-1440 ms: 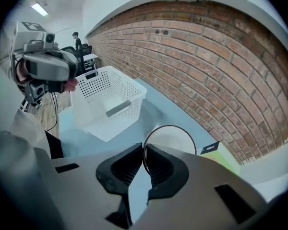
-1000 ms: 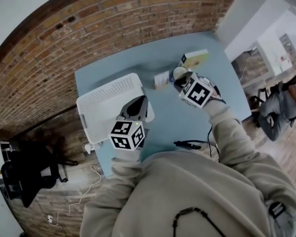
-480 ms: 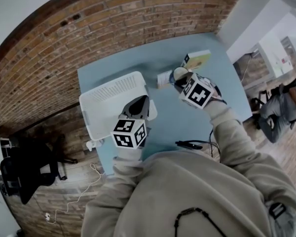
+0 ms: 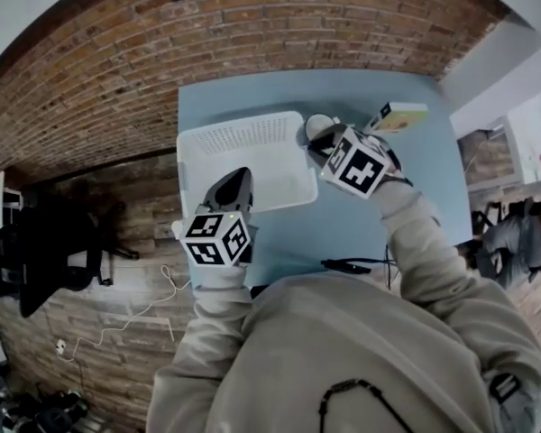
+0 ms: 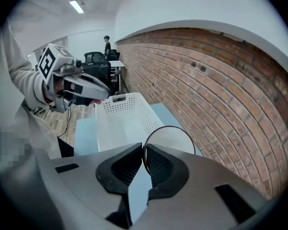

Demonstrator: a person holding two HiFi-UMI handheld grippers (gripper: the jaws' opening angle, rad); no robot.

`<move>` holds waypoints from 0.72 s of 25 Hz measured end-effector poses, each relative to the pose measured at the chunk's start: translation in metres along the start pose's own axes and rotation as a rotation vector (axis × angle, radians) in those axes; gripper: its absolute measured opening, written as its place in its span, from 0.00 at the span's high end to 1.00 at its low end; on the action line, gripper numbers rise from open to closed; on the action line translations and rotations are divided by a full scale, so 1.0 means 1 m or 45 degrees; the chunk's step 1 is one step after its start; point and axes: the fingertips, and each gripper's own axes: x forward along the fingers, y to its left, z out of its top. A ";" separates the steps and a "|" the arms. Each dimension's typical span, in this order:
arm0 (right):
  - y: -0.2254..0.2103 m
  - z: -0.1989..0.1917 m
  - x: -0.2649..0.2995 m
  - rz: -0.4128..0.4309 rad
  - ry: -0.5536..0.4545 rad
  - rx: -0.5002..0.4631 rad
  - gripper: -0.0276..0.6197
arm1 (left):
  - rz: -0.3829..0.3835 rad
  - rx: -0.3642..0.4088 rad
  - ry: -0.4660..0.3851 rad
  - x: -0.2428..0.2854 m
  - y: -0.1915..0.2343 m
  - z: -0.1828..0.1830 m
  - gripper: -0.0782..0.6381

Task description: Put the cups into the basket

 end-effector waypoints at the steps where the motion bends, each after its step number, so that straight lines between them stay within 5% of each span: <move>1: 0.006 0.011 0.003 0.018 -0.016 -0.023 0.90 | 0.022 -0.009 -0.010 -0.005 0.009 0.001 0.91; 7: 0.037 0.039 0.018 0.090 -0.037 -0.122 0.90 | 0.088 0.001 0.001 -0.020 0.028 0.000 0.91; 18: 0.046 0.035 0.037 0.146 0.018 -0.160 0.90 | 0.049 -0.005 0.018 -0.009 0.030 -0.008 0.91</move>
